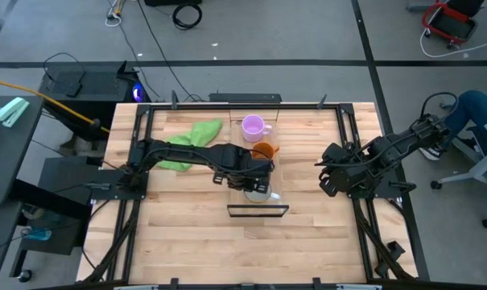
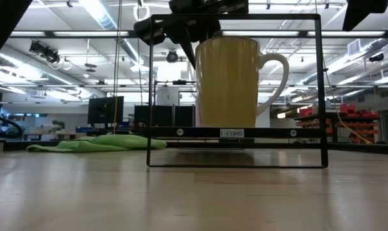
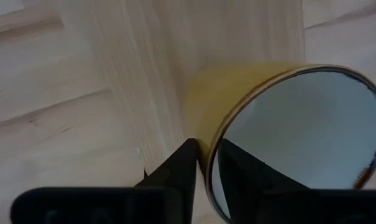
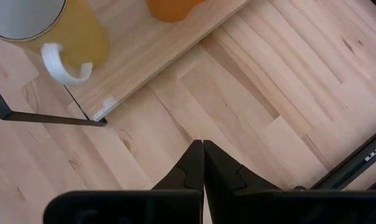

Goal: Stack small to large cups/mugs on shelf
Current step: Put the yellow mug on the shelf, then adjust the mugs on the shelf

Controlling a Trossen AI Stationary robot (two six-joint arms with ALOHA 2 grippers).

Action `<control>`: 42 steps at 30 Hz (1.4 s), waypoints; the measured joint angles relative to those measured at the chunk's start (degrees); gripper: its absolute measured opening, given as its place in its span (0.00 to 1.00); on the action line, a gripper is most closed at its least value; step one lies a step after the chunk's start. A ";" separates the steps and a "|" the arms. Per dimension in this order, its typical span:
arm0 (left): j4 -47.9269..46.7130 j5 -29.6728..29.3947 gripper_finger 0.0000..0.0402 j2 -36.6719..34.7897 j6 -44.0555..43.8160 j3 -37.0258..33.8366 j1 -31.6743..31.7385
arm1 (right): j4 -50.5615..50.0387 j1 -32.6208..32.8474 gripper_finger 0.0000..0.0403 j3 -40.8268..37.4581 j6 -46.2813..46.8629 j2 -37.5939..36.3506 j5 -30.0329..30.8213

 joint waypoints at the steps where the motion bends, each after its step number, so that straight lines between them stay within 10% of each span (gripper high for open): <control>1: 0.21 0.31 0.18 0.00 0.49 0.00 0.00 | 0.00 0.00 0.02 0.00 0.02 0.00 0.00; 13: -0.29 0.58 0.19 -3.64 3.02 -0.07 0.07 | -0.05 3.25 0.02 0.00 1.81 -0.02 -0.02; 30: -13.41 -15.03 0.18 -15.24 18.39 -0.02 1.99 | 0.36 3.50 0.02 0.00 3.08 -0.02 0.00; 42: -19.12 -28.99 0.10 -18.27 33.55 -0.02 9.74 | 4.41 -10.69 0.01 0.02 -4.31 0.00 0.62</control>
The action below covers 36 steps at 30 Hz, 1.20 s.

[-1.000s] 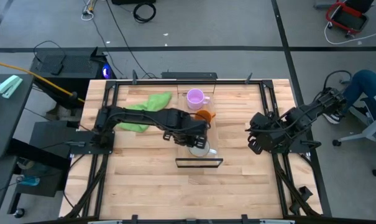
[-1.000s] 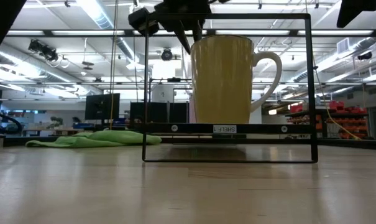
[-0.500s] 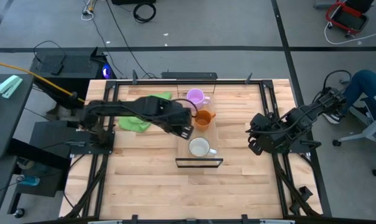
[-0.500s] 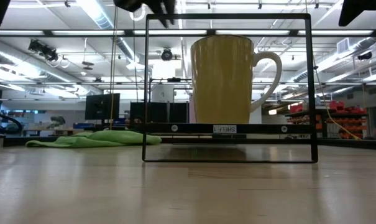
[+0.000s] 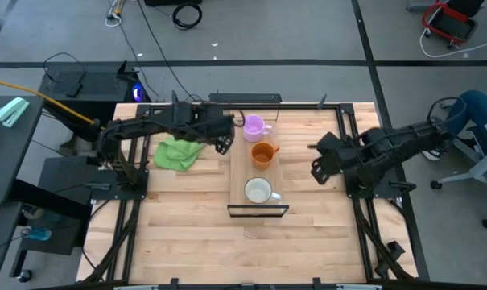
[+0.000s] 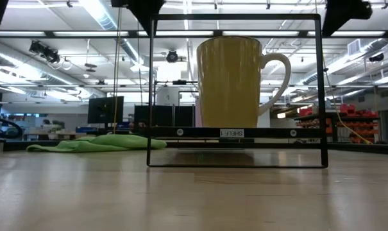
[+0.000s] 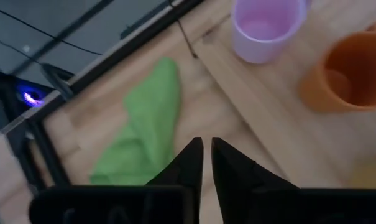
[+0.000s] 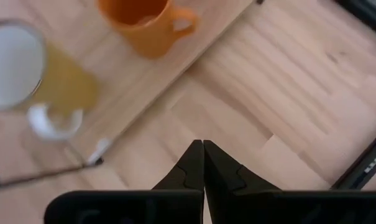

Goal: Stack small to large cups/mugs on shelf
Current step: Adjust the mugs on the shelf

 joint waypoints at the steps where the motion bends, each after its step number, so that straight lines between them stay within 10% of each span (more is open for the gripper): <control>1: 0.05 -0.03 0.09 0.00 1.65 0.00 1.21 | 0.45 -1.90 0.01 0.00 -1.10 0.00 -0.26; 15: 10.34 8.73 0.06 0.09 27.59 -0.98 16.68 | 10.54 -28.93 0.01 0.00 -18.70 0.00 -10.97; 24: 19.55 25.04 0.03 0.04 39.68 -3.23 22.12 | 14.02 -36.16 0.01 -0.06 -22.98 1.58 -17.59; 36: 33.36 33.03 0.06 -2.99 36.72 -21.22 24.15 | 27.07 -44.05 0.01 -14.01 -30.87 2.03 -30.77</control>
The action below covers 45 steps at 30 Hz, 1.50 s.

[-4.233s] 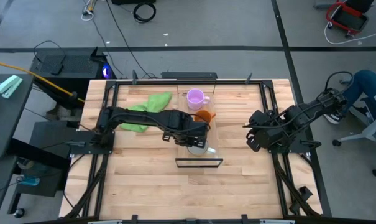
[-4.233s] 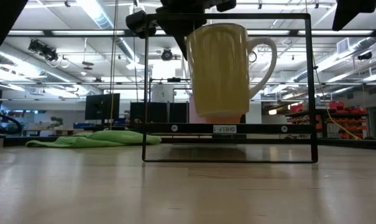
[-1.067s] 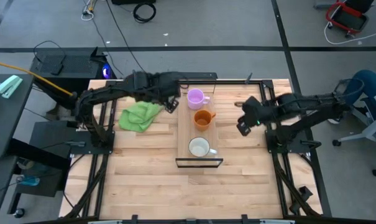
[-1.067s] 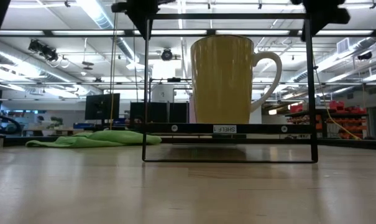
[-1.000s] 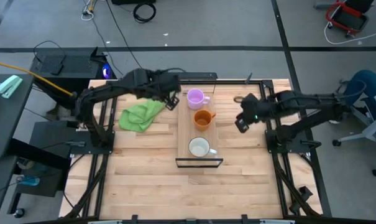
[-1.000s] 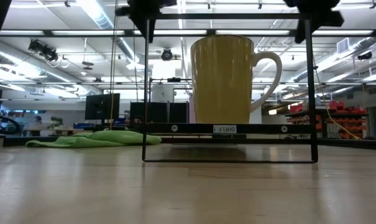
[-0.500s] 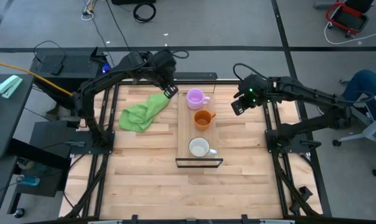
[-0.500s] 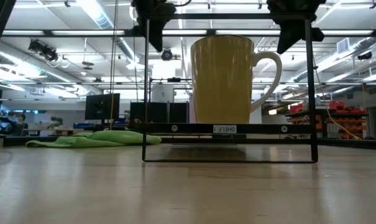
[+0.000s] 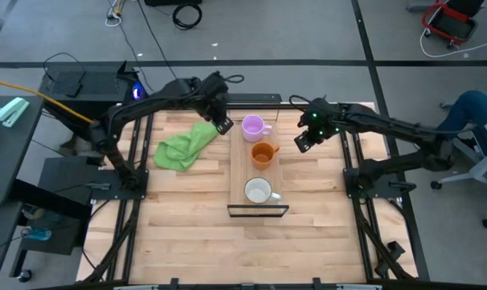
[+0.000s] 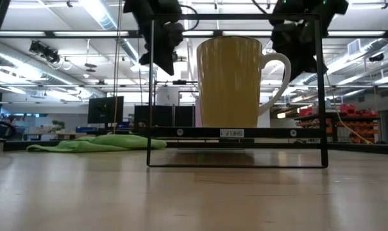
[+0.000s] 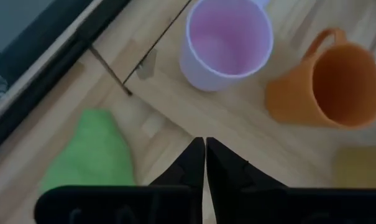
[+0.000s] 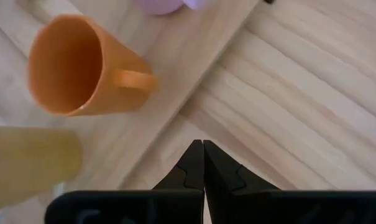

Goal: Stack small to large cups/mugs on shelf
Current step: Adjust the mugs on the shelf

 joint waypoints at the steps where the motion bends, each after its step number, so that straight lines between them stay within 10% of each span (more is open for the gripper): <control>1: 2.28 -0.01 0.06 -0.99 -1.51 -2.22 -0.32 | 1.33 -0.71 0.01 -0.92 -0.88 0.00 -1.26; 21: 48.85 5.88 0.04 -12.92 -21.67 -36.27 -13.25 | 21.93 -4.97 0.00 -11.99 -4.03 1.82 -9.56; 45: 52.62 0.58 0.03 -12.90 -25.89 -41.32 -15.67 | 30.51 -0.97 0.00 -11.99 -2.50 10.19 -9.50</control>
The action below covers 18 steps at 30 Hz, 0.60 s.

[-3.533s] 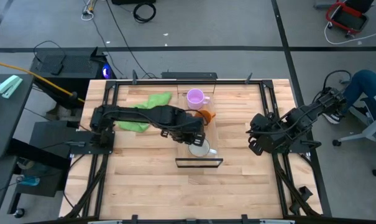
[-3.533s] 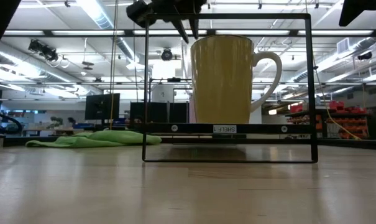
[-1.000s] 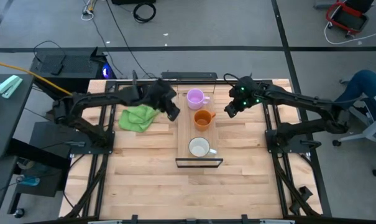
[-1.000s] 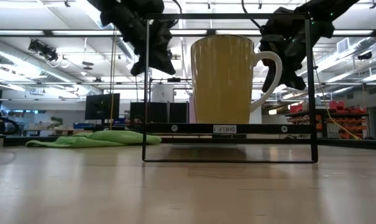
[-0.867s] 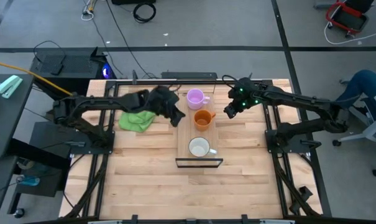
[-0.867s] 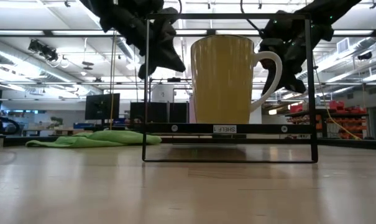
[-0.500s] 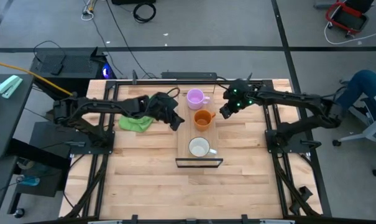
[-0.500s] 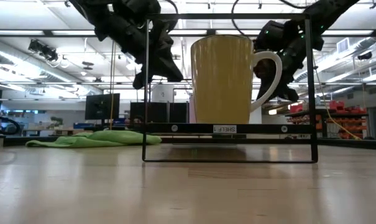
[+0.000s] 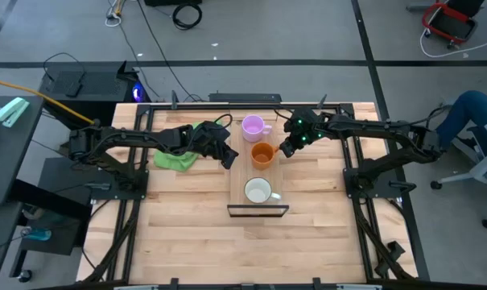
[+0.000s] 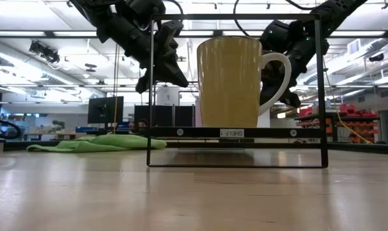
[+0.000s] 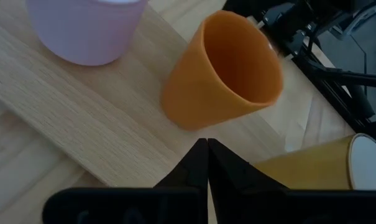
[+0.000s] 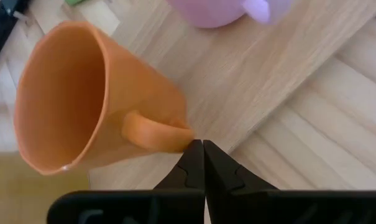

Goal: Stack small to large cups/mugs on shelf
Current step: Adjust the mugs on the shelf

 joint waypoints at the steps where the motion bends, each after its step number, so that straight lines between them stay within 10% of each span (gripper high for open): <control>1: -0.01 -0.23 0.04 0.00 -0.01 0.00 0.00 | 0.00 0.47 0.00 0.00 0.02 0.00 0.06; 18: -0.06 -1.37 0.03 0.02 -0.07 0.00 0.04 | 0.59 4.64 0.00 0.02 -0.11 0.00 0.51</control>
